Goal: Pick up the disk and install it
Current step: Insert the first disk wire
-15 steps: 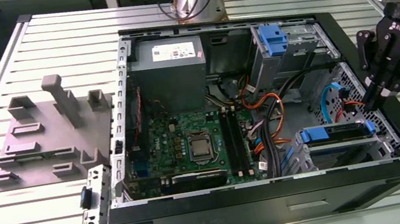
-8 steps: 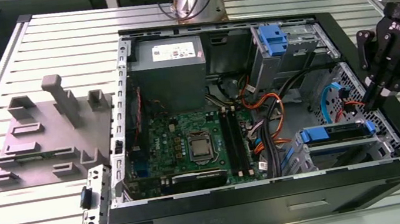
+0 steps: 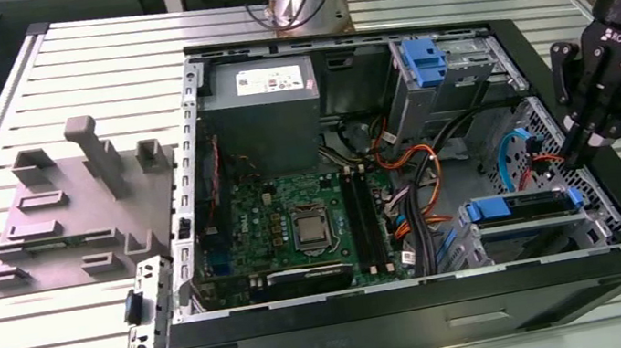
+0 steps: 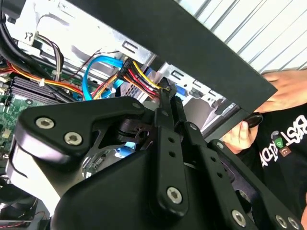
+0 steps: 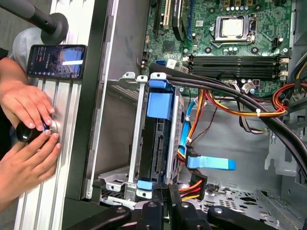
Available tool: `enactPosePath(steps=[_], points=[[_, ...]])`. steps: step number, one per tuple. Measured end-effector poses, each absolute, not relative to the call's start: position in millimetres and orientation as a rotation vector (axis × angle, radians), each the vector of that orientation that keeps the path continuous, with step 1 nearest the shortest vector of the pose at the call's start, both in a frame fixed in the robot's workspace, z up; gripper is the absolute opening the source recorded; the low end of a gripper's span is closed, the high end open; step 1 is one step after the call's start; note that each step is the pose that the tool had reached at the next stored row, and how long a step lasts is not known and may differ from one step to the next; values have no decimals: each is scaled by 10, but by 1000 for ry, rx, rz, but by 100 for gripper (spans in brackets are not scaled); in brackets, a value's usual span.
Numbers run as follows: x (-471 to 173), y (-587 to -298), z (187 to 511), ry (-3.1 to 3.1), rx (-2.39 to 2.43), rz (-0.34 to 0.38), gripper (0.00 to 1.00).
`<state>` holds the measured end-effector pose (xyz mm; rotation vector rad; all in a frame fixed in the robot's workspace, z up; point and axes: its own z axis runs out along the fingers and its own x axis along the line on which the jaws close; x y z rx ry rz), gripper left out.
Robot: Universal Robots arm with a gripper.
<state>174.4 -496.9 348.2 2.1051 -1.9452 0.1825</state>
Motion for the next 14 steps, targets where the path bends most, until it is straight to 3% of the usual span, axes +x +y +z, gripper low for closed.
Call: enactPosePath(steps=[14], points=[[1702,-4981,3476,-1955,2111,199,16]])
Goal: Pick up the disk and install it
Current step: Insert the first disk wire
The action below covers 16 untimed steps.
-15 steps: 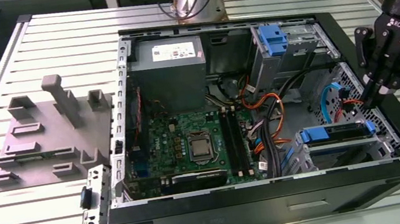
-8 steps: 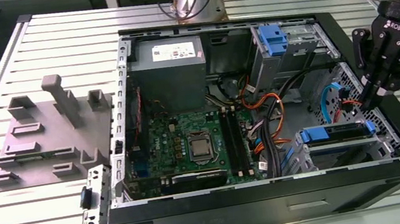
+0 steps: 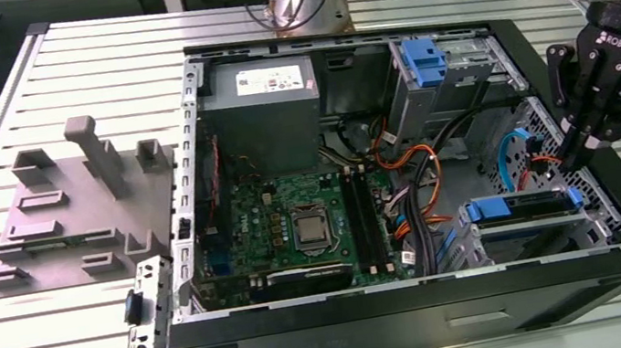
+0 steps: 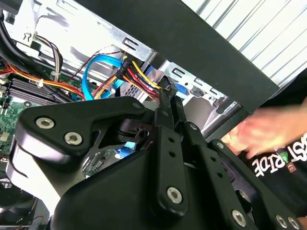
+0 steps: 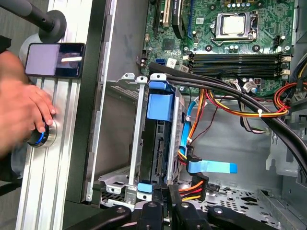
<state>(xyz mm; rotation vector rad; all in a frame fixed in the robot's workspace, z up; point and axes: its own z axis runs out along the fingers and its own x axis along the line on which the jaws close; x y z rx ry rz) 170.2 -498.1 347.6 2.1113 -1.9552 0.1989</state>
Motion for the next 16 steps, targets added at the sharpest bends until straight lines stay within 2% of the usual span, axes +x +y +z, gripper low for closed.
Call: enactPosePath(steps=[16], points=[[1543,-5062,3460,-1979,2131,209,16]])
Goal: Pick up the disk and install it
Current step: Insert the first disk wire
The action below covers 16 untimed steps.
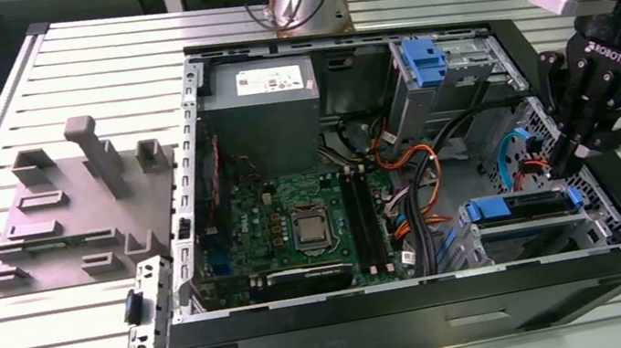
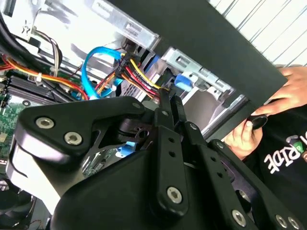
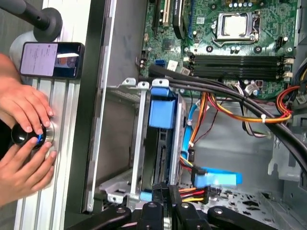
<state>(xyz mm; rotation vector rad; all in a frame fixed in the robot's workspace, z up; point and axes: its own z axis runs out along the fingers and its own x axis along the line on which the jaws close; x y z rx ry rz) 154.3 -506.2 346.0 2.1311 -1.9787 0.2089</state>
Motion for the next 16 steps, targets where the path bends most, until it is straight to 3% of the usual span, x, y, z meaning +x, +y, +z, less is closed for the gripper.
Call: enactPosePath(steps=[16], points=[[1483,-5157,3368,-2036,2119,191,16]])
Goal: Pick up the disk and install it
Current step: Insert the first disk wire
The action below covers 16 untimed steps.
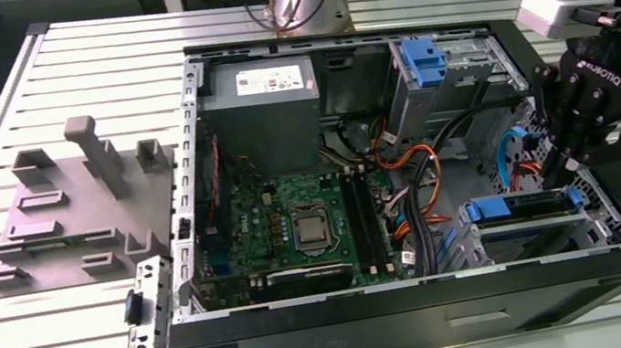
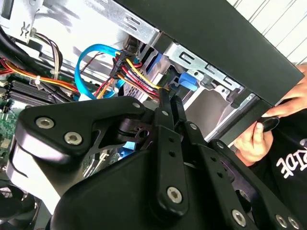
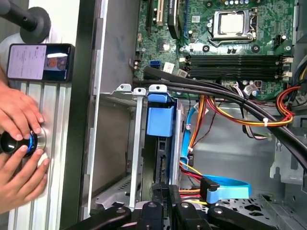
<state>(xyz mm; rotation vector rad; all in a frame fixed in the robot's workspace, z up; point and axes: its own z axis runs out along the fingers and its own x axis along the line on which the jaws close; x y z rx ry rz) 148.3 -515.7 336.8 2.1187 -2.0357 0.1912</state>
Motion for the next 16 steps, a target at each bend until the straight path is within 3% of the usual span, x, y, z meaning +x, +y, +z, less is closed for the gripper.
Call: enactPosePath(steps=[16], points=[[1403,-5214,3340,-2075,2121,182,16]])
